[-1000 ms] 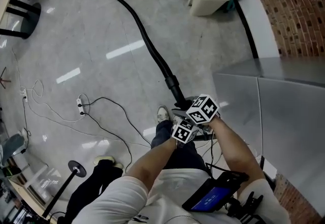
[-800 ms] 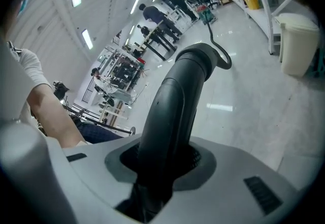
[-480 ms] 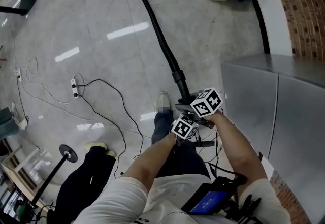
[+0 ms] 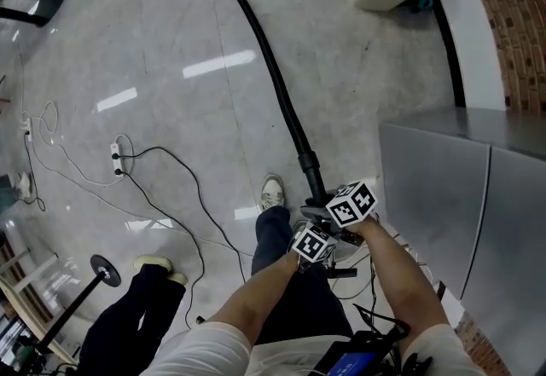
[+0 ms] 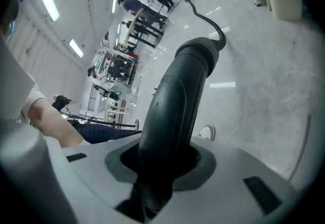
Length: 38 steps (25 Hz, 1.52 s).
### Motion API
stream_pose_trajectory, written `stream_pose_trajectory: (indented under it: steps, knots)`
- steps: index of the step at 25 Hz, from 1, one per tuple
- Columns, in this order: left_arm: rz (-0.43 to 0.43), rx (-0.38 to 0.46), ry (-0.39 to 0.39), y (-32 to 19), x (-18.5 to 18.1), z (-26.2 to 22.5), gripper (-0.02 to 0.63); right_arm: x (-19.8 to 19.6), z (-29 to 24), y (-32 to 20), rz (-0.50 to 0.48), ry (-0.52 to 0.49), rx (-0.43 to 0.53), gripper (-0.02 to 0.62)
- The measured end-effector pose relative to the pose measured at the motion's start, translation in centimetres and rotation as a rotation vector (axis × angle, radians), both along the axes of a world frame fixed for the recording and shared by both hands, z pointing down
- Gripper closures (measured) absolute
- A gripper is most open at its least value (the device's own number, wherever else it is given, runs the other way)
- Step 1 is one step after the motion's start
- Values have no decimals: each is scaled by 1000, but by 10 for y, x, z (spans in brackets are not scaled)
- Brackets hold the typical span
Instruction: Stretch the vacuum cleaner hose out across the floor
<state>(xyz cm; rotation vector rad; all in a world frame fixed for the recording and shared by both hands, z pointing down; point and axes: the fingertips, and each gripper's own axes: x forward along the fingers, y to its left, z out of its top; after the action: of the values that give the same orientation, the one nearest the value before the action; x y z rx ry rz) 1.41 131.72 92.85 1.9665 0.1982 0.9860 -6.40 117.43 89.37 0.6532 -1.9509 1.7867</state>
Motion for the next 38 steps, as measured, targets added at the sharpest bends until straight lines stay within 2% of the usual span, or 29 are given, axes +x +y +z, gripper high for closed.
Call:
stream_pose_trajectory:
  steps: [9,14,20,28,38]
  knots:
    - [17,-19,-27,44,-4,72,480,-1,71,43,24,-18,-27,485]
    - [18,-32,-13,62,-6,104,480,-2,107,59,67,-31,-36,485]
    - [9,-72,9,88,-12,133,480,-6,147,81,122,-58,-71,485]
    - [-16,-128,-2,101,-27,168,480,-24,192,94,151,-85,-107,485]
    - [38,-201,-39,134,-43,211,480,-38,247,123,157,-89,-177,485]
